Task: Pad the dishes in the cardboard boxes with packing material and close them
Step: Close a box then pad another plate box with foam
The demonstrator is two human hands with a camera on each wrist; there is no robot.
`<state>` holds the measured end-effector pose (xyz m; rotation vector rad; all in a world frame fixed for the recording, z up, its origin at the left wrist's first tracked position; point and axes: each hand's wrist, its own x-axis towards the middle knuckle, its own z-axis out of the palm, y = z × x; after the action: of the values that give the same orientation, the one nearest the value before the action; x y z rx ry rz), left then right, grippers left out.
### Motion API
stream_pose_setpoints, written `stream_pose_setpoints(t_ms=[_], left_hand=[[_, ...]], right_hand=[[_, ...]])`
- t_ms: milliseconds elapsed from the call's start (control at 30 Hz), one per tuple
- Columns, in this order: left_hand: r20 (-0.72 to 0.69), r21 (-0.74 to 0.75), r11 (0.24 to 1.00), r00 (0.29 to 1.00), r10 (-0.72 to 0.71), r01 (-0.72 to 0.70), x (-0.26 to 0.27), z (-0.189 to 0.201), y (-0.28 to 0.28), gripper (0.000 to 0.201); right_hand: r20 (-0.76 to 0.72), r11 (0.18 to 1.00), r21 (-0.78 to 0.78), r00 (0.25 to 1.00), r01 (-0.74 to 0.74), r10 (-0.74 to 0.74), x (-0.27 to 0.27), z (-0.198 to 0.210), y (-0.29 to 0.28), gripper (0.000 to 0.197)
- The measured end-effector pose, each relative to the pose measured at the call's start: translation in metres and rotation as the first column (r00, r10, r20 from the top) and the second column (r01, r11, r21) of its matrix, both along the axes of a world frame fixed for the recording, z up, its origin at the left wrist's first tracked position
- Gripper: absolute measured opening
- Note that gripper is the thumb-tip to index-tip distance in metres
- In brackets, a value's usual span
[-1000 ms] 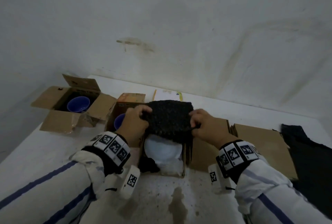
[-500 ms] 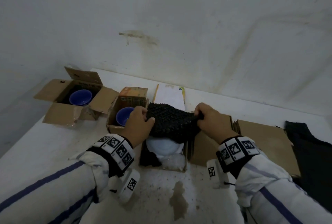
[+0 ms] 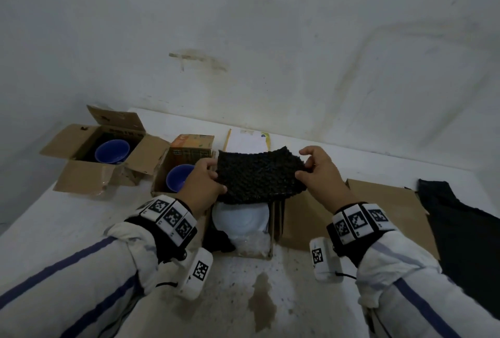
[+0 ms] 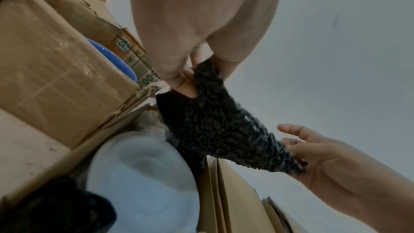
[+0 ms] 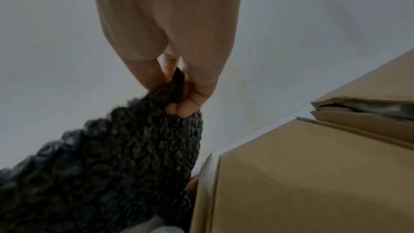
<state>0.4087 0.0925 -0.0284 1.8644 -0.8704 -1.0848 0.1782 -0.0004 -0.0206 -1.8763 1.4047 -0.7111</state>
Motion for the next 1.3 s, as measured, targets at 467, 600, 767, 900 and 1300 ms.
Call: stream_pose_setpoints(t_ms=[467,600,767,900,1300], left_hand=[[0.206,0.348,0.900,0.915,-0.347,0.263,-0.031,-0.034,0.009,0.047],[0.178,0.300,0.937,0.955,-0.238,0.178,-0.034,-0.037,0.011,0.052],[-0.026,0.194,0.981,0.999,-0.024,0.029,-0.035,-0.030,0.015,0.061],[-0.145,0.158,0.987,0.988,0.049,-0.026,-0.040,-0.024,0.016,0.065],[-0.299,-0.090,0.986,0.948,0.105,-0.138,-0.058,-0.015,0.013,0.056]], right_hand=[[-0.359,0.795,0.568,0.933,0.210,0.010,-0.015,-0.028,0.012,0.035],[-0.385,0.788,0.589,0.919,0.178,0.080,-0.023,-0.023,0.012,0.031],[-0.206,0.776,0.600,0.975,0.194,-0.084,-0.035,-0.011,0.013,0.015],[-0.460,0.891,0.435,0.883,0.130,0.096,-0.034,-0.005,0.019,0.046],[0.108,0.476,0.879,0.985,-0.033,-0.132,0.001,-0.016,0.036,0.063]])
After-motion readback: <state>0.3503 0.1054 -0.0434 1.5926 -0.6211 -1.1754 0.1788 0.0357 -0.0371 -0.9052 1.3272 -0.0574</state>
